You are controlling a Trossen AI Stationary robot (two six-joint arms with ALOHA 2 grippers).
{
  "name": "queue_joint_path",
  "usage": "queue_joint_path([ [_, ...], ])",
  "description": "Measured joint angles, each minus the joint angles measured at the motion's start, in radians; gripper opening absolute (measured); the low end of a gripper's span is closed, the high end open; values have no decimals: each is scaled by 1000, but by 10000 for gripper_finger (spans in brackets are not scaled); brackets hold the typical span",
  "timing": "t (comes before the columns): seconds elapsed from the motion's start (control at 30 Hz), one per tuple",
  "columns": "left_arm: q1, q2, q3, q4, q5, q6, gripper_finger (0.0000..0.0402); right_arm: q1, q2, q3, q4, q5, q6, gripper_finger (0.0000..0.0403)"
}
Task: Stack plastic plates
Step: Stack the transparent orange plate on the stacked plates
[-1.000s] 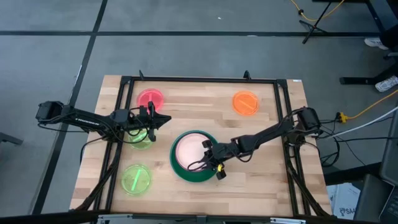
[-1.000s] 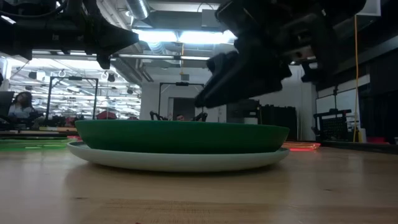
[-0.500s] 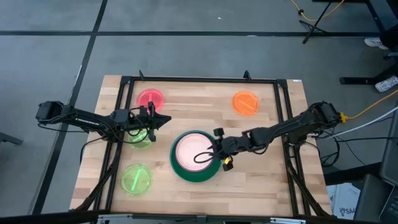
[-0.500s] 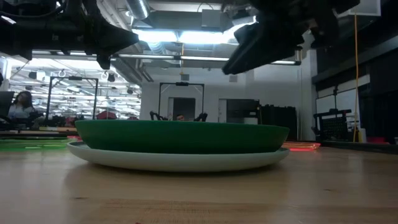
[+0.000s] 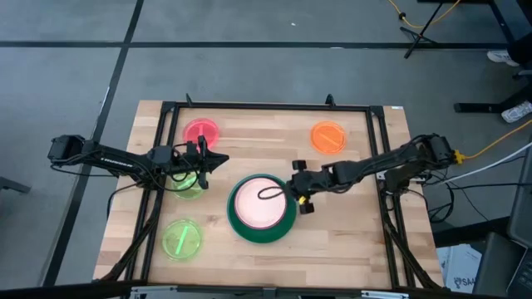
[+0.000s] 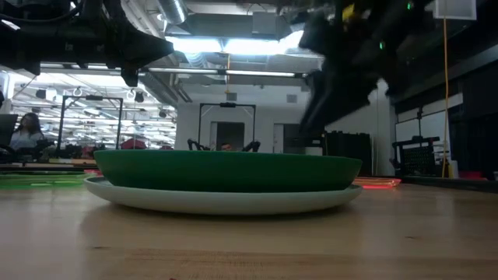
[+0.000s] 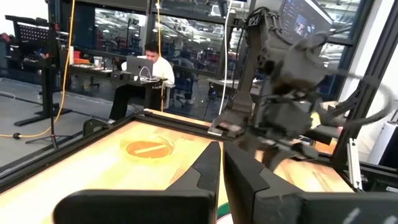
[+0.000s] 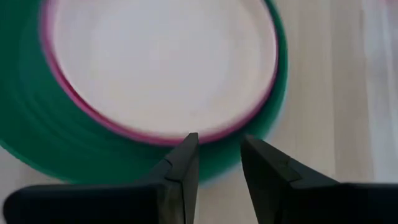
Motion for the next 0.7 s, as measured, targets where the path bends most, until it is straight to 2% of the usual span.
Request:
queue_joint_path([
  [0.37,0,0,0,-11,-6,1,11,-159,-45,-123,10,0,49,111],
  [0.7,0,0,0,-15,-8,0,11,-273,-58,-147,-51,18,82,111],
])
